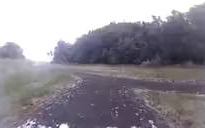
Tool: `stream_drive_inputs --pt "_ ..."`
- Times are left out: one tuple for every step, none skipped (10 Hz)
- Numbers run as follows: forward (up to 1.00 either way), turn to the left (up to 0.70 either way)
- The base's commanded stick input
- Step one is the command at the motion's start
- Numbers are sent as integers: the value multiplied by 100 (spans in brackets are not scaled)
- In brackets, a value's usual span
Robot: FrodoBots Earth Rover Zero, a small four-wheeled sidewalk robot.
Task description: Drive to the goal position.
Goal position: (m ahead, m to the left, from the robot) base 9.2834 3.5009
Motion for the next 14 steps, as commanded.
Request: stream_drive_inputs --pt "70 0" --pt "70 -32" --pt "70 -16" --pt "70 -1" --pt "70 0" --pt "70 0" --pt "70 0" --pt "70 0" --pt "70 0" --pt "70 0" --pt "70 0" --pt "70 0" --pt "70 0" --pt "70 0"
